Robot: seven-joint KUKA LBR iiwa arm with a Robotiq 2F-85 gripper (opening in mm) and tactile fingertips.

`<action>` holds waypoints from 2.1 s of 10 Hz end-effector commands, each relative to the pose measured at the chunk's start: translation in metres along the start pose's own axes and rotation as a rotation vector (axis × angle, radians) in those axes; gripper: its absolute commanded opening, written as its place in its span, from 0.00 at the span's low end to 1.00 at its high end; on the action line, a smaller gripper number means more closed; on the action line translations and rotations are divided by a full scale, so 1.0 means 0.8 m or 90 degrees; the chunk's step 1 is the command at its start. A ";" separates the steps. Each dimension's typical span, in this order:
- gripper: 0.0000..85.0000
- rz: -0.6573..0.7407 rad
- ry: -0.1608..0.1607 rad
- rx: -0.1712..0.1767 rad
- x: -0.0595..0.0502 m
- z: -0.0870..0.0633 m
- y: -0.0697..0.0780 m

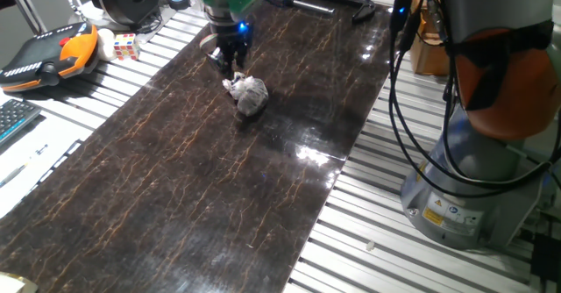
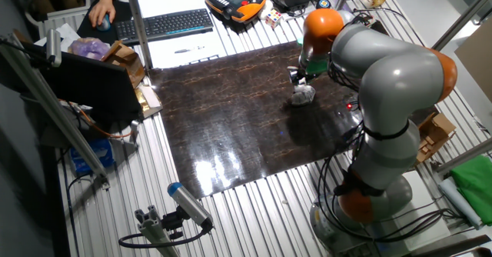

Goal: Pick up a bag of things

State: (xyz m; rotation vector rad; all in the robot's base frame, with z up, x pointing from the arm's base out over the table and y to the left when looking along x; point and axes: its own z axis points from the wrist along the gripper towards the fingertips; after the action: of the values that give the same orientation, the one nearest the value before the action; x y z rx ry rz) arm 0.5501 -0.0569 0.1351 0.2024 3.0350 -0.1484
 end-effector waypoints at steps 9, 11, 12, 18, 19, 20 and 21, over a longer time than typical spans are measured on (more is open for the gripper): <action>1.00 -0.037 0.010 -0.012 -0.024 0.060 -0.034; 1.00 -0.036 0.013 -0.011 -0.026 0.069 -0.033; 1.00 -0.037 0.010 -0.012 -0.028 0.075 -0.033; 1.00 -0.030 0.004 -0.015 -0.027 0.095 -0.024; 1.00 -0.030 0.003 -0.016 -0.027 0.097 -0.024; 1.00 -0.029 0.001 -0.016 -0.027 0.101 -0.024; 1.00 -0.029 0.000 -0.017 -0.027 0.104 -0.024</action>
State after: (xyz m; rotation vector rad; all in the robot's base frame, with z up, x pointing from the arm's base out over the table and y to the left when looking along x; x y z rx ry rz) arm 0.5763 -0.0875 0.0568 0.1317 3.0407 -0.1122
